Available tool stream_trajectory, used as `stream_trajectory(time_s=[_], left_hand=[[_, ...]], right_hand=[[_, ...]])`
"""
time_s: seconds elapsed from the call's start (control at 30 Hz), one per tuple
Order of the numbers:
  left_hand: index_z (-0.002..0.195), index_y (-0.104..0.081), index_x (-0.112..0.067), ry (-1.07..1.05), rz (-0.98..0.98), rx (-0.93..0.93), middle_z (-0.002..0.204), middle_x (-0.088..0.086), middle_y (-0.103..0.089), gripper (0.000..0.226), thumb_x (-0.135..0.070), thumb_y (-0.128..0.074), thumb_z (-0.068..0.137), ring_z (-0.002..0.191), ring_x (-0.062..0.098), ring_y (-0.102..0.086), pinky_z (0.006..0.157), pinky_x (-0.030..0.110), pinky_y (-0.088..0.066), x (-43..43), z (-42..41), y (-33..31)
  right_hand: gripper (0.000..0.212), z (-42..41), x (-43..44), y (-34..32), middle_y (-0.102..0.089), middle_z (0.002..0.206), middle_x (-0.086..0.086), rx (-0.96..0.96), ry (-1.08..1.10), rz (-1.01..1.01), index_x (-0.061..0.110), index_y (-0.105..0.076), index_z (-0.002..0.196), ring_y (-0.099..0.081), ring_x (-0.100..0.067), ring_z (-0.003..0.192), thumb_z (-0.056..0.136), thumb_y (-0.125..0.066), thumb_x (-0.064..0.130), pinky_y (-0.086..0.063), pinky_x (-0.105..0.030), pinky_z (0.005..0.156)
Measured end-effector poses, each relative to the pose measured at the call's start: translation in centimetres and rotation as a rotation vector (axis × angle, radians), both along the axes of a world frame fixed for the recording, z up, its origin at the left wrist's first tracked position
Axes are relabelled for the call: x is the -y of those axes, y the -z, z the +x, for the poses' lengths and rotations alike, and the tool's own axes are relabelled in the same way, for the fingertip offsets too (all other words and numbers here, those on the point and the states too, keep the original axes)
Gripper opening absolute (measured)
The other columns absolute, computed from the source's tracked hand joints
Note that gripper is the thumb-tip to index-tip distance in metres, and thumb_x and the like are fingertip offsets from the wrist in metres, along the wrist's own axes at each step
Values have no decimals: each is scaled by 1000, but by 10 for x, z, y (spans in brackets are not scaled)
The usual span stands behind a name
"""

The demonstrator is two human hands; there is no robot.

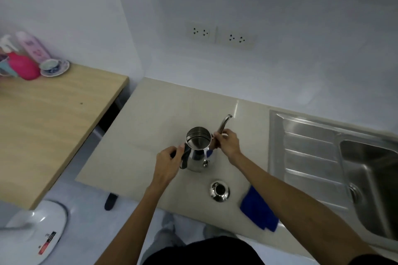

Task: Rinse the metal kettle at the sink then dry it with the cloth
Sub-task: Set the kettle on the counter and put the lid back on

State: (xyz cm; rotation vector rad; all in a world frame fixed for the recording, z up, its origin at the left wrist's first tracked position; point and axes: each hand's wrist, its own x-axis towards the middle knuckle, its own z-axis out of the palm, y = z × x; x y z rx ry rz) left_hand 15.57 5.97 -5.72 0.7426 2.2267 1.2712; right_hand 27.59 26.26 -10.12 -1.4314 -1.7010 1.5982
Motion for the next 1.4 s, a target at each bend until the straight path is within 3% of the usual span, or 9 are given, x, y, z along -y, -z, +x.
stream_trajectory(time_s=[0.17, 0.27, 0.4, 0.63, 0.87, 1.13, 1.23, 1.33, 1.4], left_hand=[[67, -57, 7, 81, -1, 107, 65, 26, -62, 61, -45, -54, 100, 52, 15, -45, 50, 23, -36, 8, -43, 13], [66, -57, 3, 130, -6, 139, 66, 25, -63, 69, -62, -49, 89, 52, 17, -46, 52, 33, -39, 9, -63, 21], [66, -59, 3, 158, -4, 172, 64, 23, -64, 71, -65, -47, 84, 47, 17, -43, 50, 34, -39, 13, -77, 26], [61, -60, -10, 183, -33, 163, 62, 12, -68, 52, -44, -52, 100, 42, 12, -47, 51, 35, -42, 11, -90, 24], [66, -62, -4, 192, -19, 142, 61, 8, -68, 49, -36, -54, 102, 44, 11, -49, 51, 35, -43, 8, -92, 25], [66, -62, -6, 199, 1, 136, 62, 10, -68, 47, -33, -54, 103, 46, 13, -49, 54, 34, -42, 8, -92, 29], [70, -63, -3, 191, 16, 149, 64, 13, -68, 45, -32, -54, 104, 46, 8, -50, 52, 31, -43, 9, -91, 29], [74, -64, 1, 180, 37, 172, 67, 17, -68, 45, -31, -54, 104, 45, 4, -49, 51, 26, -41, 9, -89, 30], [73, -62, 2, 173, 50, 184, 66, 18, -67, 46, -30, -53, 104, 45, 4, -49, 50, 24, -41, 8, -88, 31]], right_hand=[[32, -45, 0, 21, -73, 87, -19, 45, 10, -25, 14, -66, 97, -71, -36, 73, 80, -70, 41, -61, -52, 77], [27, -62, -1, 26, -73, 82, -15, 74, 9, -43, 11, -64, 100, -69, -29, 67, 86, -69, 33, -59, -46, 76], [25, -77, 0, 29, -71, 79, -12, 92, 10, -43, 8, -63, 103, -66, -26, 62, 88, -69, 27, -56, -42, 69], [18, -94, -4, 30, -69, 76, -12, 97, -6, -70, 11, -62, 103, -64, -23, 58, 91, -69, 22, -56, -41, 69], [20, -93, -2, 29, -67, 69, -9, 119, 9, -71, 6, -62, 106, -63, -21, 58, 94, -65, 22, -52, -33, 66], [35, -80, -3, 30, -74, 80, -11, 58, -32, -129, 8, -61, 112, -69, -23, 69, 89, -72, 31, -61, -43, 84], [31, -58, 2, 27, -75, 94, -13, 124, -30, -66, 14, -63, 116, -69, -21, 82, 90, -71, 29, -58, -39, 87], [19, -19, 17, 25, -75, 89, -12, 237, -63, 49, 14, -68, 109, -69, -19, 78, 93, -69, 23, -58, -33, 81], [18, 13, 34, 25, -73, 86, -6, 319, -147, 115, 13, -70, 107, -67, -16, 77, 93, -69, 23, -54, -19, 74]])
